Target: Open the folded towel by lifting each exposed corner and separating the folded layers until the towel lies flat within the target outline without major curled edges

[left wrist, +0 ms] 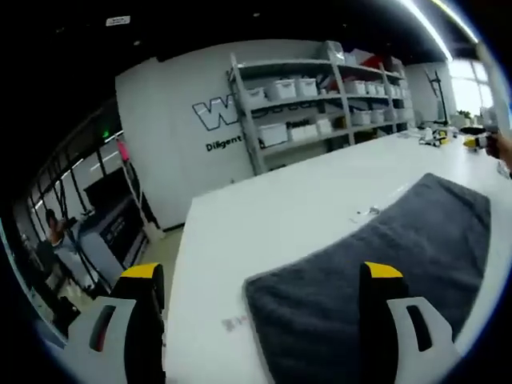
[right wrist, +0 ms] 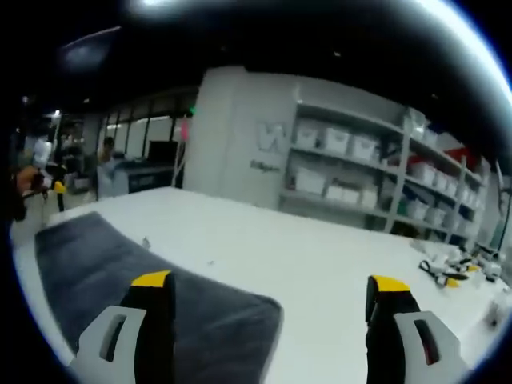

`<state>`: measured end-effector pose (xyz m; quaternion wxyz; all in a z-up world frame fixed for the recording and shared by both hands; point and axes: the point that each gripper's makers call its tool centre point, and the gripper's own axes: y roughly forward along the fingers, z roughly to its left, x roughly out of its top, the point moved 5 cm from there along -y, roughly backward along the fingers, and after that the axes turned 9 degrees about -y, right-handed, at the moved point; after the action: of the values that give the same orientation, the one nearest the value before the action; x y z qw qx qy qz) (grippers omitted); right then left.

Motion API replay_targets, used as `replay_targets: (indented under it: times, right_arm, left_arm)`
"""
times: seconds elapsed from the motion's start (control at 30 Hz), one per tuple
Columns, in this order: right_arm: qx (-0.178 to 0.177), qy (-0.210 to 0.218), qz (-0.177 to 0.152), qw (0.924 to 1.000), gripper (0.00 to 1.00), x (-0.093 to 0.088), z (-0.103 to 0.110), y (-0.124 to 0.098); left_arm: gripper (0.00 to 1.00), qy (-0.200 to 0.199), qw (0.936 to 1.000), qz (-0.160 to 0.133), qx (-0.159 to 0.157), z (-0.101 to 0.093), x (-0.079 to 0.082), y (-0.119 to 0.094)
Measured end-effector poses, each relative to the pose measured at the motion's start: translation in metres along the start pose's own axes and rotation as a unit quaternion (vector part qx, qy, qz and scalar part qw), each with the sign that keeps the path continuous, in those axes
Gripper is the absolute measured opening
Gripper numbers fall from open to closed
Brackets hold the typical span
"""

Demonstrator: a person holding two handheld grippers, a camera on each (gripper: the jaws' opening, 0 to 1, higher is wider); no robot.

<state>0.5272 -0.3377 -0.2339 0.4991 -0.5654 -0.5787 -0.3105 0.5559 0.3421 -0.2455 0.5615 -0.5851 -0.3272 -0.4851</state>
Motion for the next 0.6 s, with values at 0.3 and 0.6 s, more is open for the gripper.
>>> replay_targets:
  times: [0.3, 0.6]
  right_arm:
    - [0.011, 0.015, -0.003, 0.9998, 1.00, -0.015, 0.018, -0.050]
    - [0.025, 0.005, -0.029, 0.9993, 1.00, -0.008, 0.053, -0.091]
  left_arm:
    - [1.00, -0.027, 0.9989, -0.015, -0.034, -0.035, -0.018, -0.046]
    - [1.00, -0.027, 0.9974, -0.021, -0.063, -0.068, -0.039, -0.082]
